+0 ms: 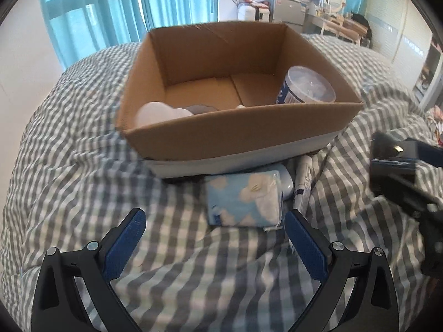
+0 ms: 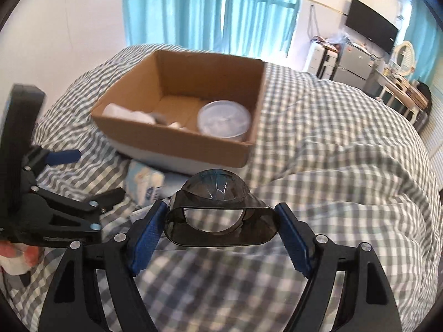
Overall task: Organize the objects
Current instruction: 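Grasp the blue floral tissue pack with the left tool while the right tool holds the goggles, then carry the tissue pack and goggles into the cardboard box and open both tools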
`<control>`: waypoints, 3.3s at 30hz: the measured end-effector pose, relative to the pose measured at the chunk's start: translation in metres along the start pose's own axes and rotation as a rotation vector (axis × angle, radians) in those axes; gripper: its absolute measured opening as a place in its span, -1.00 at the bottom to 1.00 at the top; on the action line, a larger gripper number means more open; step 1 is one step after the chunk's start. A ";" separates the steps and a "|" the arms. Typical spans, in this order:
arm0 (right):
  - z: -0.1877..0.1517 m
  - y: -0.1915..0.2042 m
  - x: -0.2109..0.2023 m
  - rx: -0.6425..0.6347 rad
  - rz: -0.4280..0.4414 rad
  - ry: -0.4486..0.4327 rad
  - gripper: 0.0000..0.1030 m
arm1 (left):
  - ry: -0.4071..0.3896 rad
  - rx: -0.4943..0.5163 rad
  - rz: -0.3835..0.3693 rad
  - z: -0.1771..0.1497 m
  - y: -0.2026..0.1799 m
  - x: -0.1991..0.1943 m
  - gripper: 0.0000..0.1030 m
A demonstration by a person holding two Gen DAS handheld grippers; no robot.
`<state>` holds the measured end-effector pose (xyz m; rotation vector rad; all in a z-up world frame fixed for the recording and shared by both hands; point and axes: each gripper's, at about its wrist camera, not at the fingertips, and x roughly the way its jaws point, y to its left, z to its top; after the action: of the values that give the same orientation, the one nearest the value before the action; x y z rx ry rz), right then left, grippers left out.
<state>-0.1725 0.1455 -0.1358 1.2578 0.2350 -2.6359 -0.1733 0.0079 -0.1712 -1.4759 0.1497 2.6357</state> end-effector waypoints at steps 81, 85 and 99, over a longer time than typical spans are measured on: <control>0.141 0.013 -0.031 0.012 0.028 -0.210 0.52 | -0.256 0.000 0.028 0.113 0.045 -0.070 0.46; 0.165 0.002 0.008 0.049 0.041 -0.185 0.52 | -0.233 0.004 0.013 0.128 0.045 -0.039 0.46; 0.184 0.006 0.092 0.040 0.028 -0.114 0.52 | -0.187 0.034 -0.054 0.146 0.046 0.032 0.46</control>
<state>-0.3649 0.0855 -0.0936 1.1099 0.1460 -2.6896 -0.3195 -0.0155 -0.1209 -1.1977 0.1338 2.6949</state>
